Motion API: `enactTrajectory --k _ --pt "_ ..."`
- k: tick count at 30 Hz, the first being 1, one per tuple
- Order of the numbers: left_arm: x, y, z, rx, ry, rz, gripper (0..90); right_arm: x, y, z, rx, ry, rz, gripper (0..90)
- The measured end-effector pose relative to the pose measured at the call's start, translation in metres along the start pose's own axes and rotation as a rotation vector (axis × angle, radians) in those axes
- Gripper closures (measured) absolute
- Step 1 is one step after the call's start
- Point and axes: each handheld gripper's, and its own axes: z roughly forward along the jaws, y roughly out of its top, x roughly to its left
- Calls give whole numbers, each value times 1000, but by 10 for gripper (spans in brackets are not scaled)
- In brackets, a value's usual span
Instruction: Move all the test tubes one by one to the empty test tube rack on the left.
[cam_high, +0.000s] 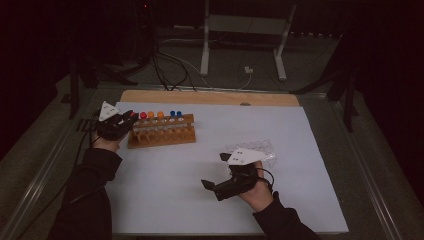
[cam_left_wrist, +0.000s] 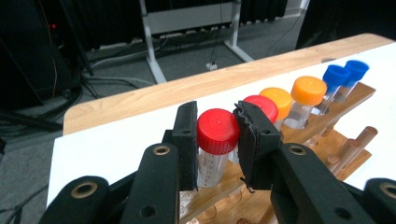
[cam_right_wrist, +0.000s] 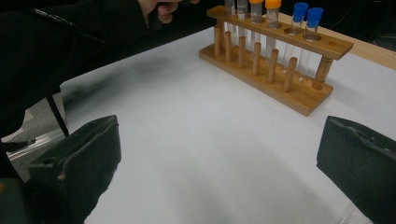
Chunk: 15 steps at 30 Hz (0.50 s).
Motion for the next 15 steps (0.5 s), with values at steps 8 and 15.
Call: enactTrajectory --k 8,15 --pt "1 0 2 19 -4 -13 716 0 0 -1 -2 -3 4 0" --pt "2 4 -8 4 -22 -46 568 -1 0 -2 -5 -6 3 0"
